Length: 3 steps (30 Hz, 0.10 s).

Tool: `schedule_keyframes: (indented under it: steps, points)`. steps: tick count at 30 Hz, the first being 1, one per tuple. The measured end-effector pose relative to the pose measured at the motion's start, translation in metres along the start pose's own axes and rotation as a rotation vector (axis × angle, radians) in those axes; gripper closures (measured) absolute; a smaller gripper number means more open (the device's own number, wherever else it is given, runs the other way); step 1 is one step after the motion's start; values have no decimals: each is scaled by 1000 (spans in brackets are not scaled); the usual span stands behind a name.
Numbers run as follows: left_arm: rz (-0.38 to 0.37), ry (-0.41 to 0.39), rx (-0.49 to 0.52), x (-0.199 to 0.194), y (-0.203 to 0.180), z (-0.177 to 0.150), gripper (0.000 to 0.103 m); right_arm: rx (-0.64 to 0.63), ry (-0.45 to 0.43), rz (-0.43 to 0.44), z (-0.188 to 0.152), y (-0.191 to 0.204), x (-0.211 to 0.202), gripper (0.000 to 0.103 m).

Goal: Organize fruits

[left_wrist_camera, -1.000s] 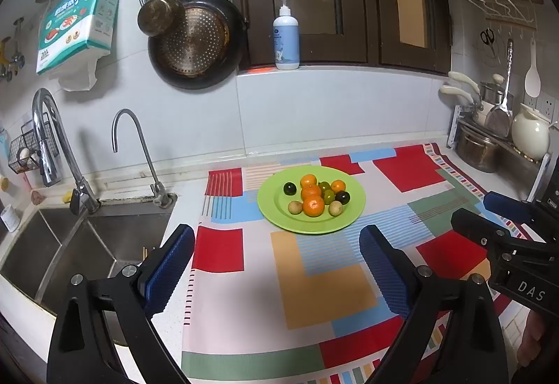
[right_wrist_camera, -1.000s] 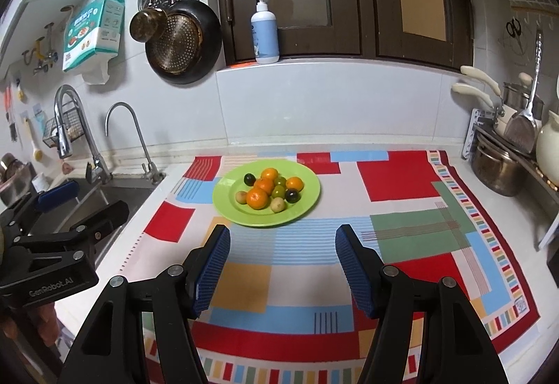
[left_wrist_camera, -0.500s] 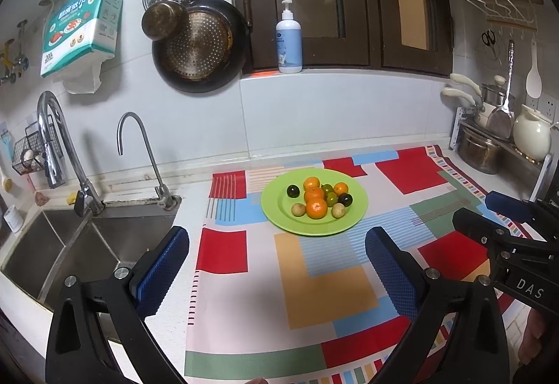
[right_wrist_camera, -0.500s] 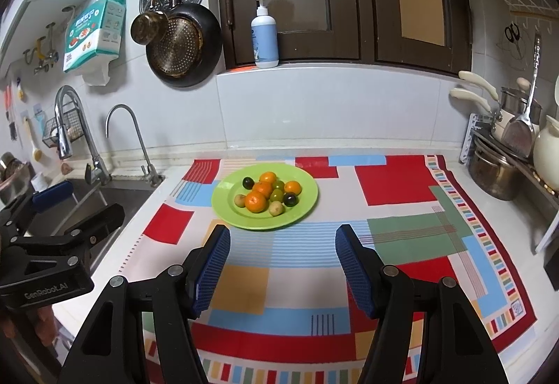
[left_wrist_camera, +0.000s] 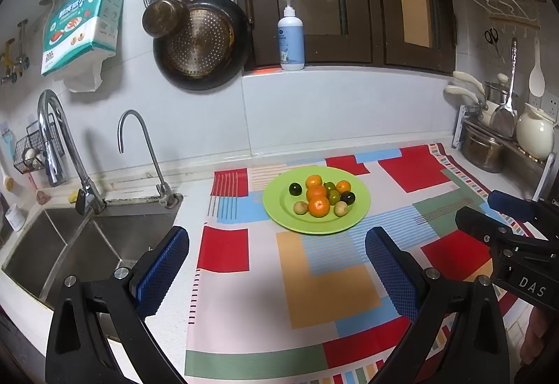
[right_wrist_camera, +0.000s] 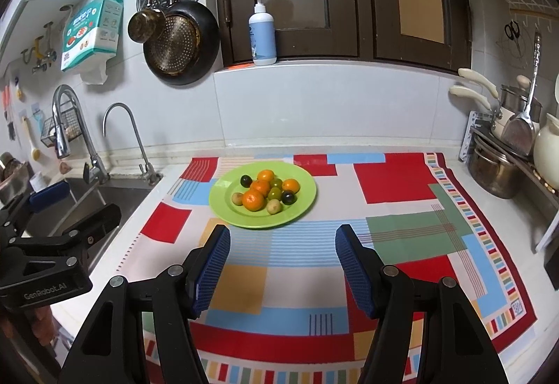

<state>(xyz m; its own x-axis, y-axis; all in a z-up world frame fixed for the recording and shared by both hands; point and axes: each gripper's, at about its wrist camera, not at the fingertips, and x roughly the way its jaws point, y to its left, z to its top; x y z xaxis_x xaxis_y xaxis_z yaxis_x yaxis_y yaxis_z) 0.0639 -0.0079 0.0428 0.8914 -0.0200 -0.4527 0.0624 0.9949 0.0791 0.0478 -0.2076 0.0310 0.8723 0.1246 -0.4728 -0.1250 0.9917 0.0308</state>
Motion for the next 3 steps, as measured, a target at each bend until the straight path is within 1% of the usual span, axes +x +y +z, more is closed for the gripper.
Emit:
schedule_keyframes:
  steps: [3]
  points:
    - [-1,4,0,2,0,0,0,-2,1,2,0,0,1,39]
